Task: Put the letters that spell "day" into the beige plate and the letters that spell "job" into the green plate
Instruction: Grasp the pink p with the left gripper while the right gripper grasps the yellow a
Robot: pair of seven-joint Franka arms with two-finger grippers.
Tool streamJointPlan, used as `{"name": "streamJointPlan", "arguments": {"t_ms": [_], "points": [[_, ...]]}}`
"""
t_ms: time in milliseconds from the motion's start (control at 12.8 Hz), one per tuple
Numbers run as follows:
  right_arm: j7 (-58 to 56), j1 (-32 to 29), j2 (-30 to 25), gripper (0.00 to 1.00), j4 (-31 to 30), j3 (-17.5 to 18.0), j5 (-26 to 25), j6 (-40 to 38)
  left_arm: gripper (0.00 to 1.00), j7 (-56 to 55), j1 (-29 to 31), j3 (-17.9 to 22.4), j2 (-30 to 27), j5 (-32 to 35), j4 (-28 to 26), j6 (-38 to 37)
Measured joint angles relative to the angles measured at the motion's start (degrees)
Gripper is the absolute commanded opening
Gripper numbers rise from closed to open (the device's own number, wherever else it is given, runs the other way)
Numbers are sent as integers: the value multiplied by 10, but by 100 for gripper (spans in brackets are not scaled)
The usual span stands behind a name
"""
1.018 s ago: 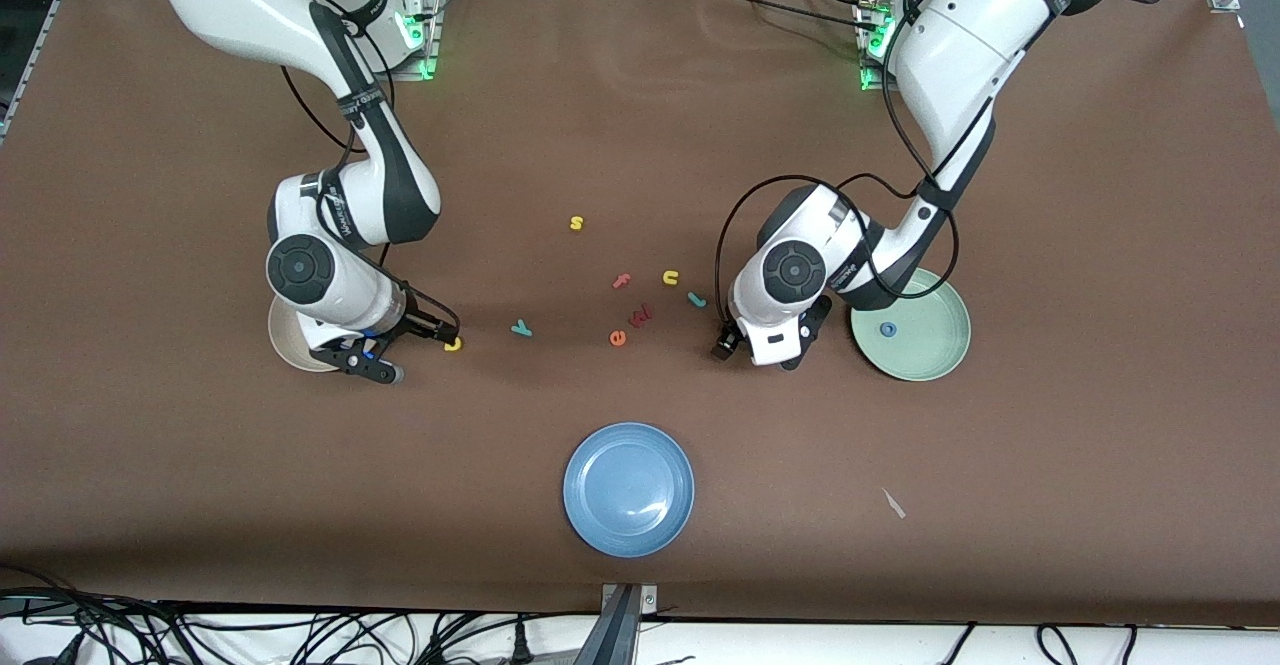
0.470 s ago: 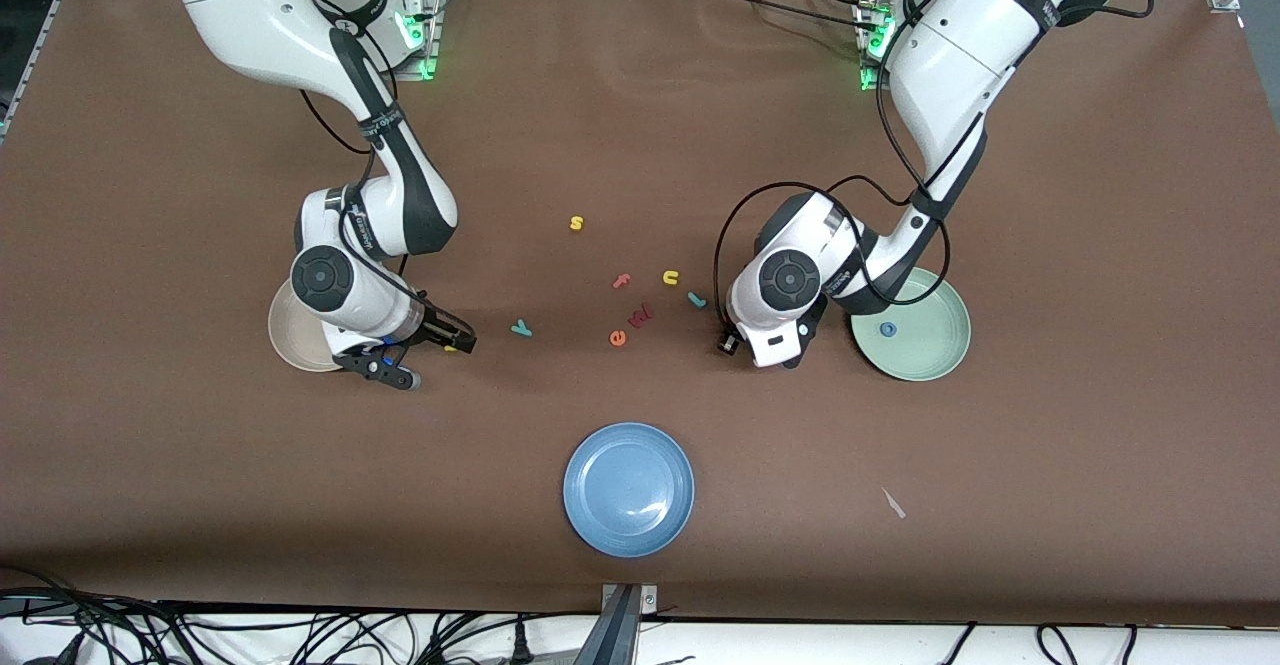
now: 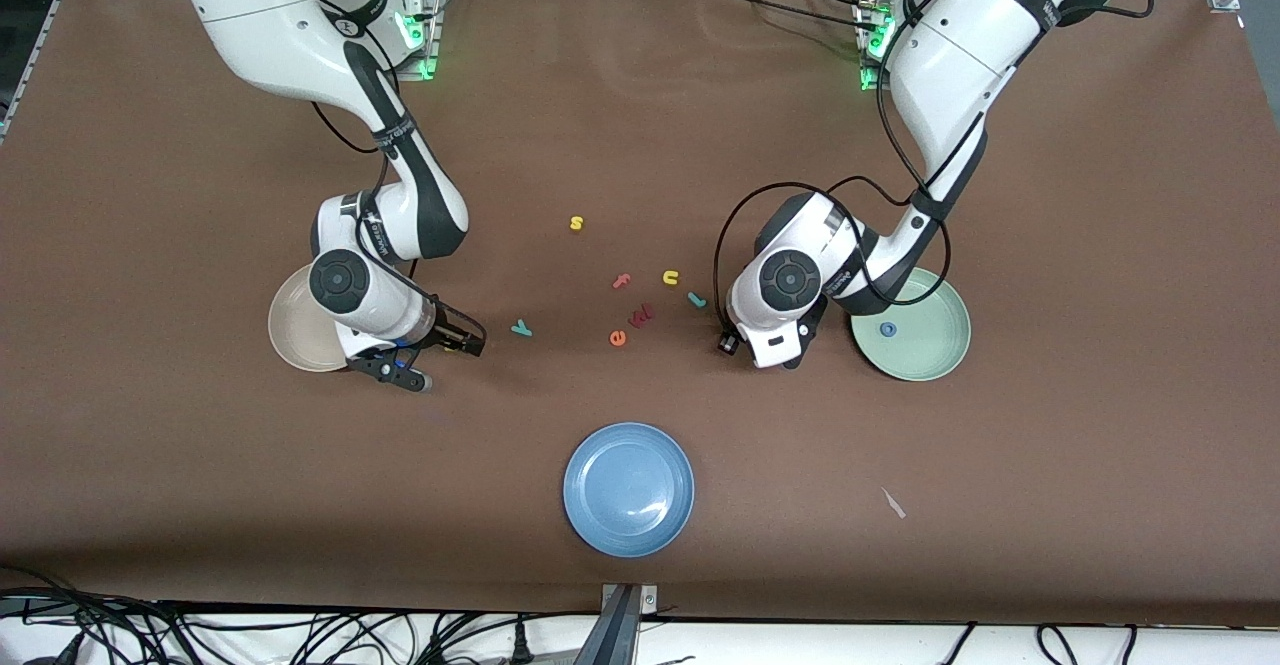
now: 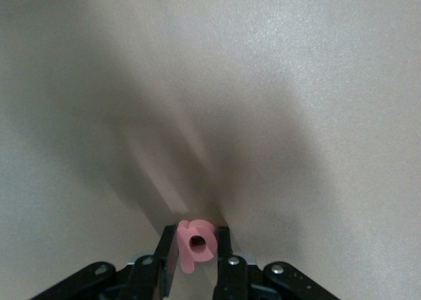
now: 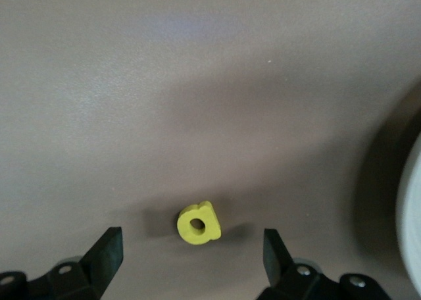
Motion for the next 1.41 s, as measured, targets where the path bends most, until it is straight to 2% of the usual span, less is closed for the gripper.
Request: {"name": "streamJointPlan", "arguments": {"t_ms": [235,548,705,1097,1410], "points": [[0,0,6,77,0,0,0,7,1,0,2,1,-2,0,23,-1],[-4,-1,8,53,-1,0,0,7,1,5,10,1,-29,0,42,-48],[-4,-1,8,50,-1,-1,0,7,1,30,19,1,-48,0,42,-83],[-4,-2,7,33,0,-2,0,6,0,131,51,2,-65,0,42,-150],[-4,-2,6,28,0,-3,0,6,0,240,79,3,-75,0,42,-215]]}}
